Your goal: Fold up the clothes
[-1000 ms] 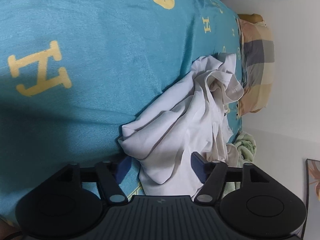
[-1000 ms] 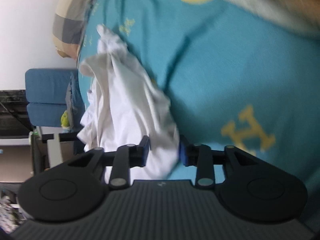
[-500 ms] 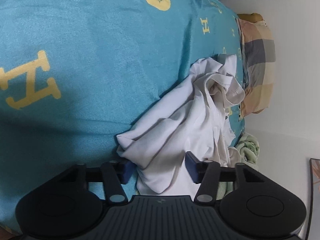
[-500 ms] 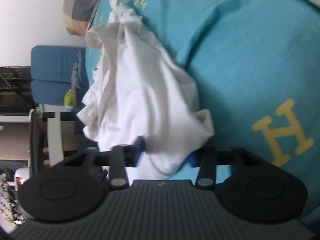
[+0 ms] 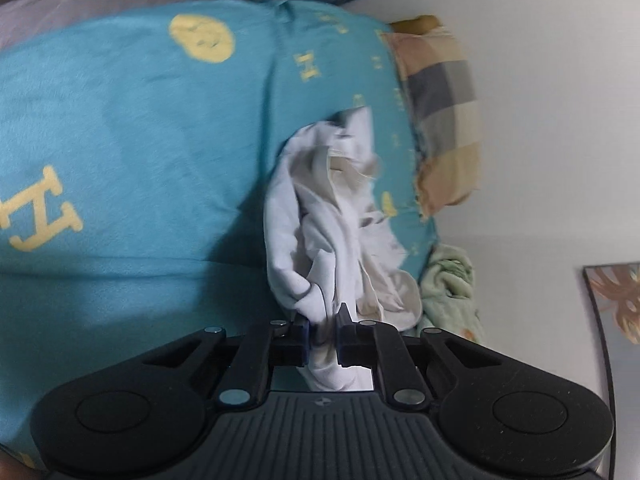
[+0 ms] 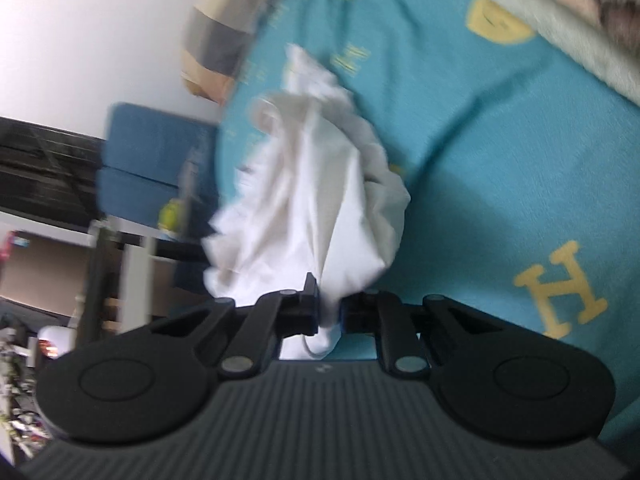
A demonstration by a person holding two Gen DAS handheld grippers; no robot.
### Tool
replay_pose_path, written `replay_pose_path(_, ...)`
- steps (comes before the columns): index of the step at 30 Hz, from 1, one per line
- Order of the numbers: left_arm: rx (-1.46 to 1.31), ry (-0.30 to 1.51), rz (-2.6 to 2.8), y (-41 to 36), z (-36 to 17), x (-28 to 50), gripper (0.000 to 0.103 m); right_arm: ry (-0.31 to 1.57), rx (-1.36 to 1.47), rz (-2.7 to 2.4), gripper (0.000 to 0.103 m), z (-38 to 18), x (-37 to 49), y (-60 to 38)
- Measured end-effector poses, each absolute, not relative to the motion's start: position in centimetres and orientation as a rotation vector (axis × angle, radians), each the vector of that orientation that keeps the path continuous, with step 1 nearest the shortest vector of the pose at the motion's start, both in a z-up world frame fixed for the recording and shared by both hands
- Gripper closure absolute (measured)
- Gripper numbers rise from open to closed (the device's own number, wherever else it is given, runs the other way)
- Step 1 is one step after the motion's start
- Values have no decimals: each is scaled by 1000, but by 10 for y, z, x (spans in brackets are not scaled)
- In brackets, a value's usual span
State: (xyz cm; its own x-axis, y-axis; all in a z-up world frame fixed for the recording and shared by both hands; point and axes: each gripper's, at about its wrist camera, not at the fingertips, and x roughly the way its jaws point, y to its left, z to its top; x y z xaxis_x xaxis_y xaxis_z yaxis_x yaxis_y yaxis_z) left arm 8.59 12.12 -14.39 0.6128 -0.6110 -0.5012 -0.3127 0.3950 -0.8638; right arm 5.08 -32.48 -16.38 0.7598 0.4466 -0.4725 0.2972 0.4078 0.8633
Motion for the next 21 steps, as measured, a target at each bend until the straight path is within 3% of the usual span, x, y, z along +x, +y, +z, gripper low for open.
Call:
replay_pose_path(10,-1201,891,-340,135,-79,18,91,712,1134,140,92,-106,-6,-316)
replay_pose_path(17,-1197,876,-390,144,-58,-59,91,728,1158,161,92,-84,-71,-320)
replay_pose_path(21,-1188,865,-371,143,-54,-63,91,722,1191,151,92,-81,-70,-320)
